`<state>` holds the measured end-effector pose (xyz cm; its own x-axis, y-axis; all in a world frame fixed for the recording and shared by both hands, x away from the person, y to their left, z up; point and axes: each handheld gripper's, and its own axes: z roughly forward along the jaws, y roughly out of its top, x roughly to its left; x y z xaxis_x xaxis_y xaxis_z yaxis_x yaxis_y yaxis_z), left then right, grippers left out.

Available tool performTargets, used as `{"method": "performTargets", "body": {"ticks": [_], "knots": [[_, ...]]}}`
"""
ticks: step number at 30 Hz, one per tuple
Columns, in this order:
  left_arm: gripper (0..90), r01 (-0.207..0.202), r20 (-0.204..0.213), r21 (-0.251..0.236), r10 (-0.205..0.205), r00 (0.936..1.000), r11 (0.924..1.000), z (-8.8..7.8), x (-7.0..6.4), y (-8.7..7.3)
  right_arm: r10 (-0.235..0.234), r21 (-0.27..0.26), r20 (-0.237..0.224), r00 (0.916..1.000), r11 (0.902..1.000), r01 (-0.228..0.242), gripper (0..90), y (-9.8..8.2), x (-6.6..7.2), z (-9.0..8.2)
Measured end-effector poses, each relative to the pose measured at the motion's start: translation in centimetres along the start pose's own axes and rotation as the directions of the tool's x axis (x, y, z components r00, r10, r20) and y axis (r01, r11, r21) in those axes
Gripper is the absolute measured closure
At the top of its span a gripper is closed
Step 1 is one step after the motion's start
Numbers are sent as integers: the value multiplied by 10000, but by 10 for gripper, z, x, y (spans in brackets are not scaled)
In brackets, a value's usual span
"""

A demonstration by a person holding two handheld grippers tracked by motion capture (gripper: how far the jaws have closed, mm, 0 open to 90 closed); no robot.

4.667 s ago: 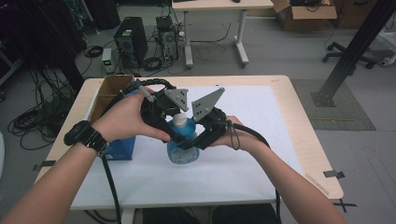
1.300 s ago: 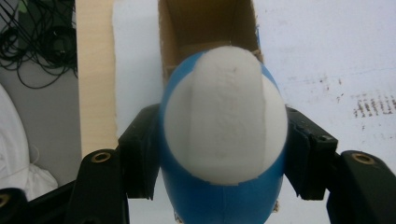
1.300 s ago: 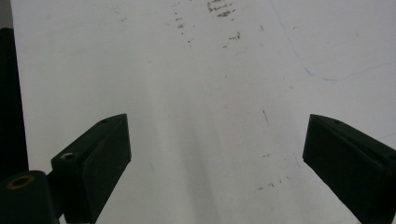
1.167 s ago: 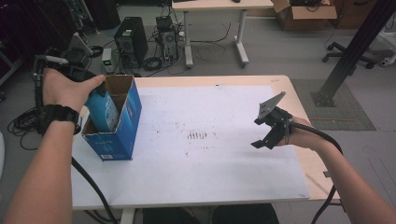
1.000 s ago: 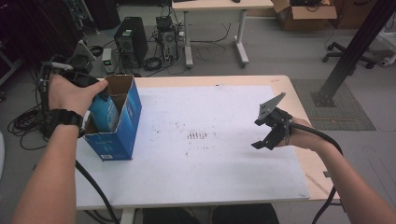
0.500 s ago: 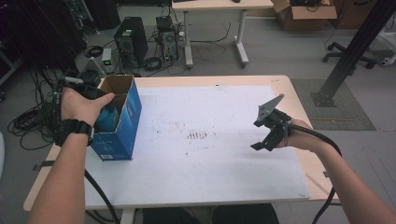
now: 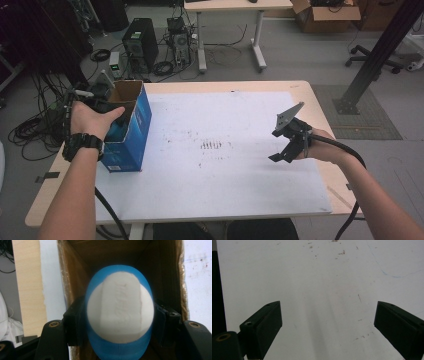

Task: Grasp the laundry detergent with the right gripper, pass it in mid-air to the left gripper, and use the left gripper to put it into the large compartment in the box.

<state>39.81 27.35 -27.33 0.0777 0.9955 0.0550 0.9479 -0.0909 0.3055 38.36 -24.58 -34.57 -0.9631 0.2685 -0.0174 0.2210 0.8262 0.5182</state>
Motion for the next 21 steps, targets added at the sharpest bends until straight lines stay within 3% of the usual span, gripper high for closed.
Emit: {"method": "performTargets", "body": {"ticks": [21], "knots": [[374, -188, -142, 167, 191, 9997, 9997, 5, -5, -1, 15, 42, -55, 10000, 10000, -15, 78, -1, 2, 3]]}}
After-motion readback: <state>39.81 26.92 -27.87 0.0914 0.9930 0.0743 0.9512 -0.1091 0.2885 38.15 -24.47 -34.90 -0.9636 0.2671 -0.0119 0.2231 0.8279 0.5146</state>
